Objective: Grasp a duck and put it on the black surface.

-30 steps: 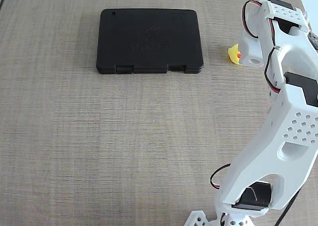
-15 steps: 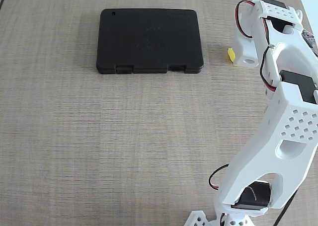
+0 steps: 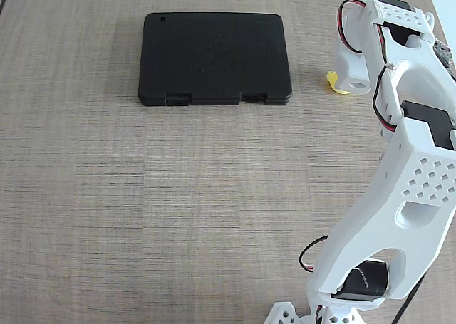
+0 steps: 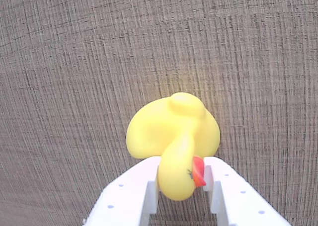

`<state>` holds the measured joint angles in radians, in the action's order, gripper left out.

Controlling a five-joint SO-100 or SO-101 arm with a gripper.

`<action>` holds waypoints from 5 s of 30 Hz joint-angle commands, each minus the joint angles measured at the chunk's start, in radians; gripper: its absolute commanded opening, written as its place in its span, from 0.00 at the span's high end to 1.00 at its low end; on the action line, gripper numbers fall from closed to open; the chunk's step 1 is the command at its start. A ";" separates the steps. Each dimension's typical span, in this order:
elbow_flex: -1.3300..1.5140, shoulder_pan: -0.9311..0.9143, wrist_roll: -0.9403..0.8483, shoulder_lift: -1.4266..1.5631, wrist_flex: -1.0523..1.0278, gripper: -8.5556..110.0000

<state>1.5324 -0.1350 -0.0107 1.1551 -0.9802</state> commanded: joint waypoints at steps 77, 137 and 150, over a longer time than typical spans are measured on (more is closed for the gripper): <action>0.703 0.021 0.137 1.654 -0.158 0.85; 1.554 0.156 0.149 2.207 -0.120 0.92; 1.555 0.156 0.149 2.207 -0.117 0.92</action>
<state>3.1048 0.0245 0.1335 3.2950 -1.0968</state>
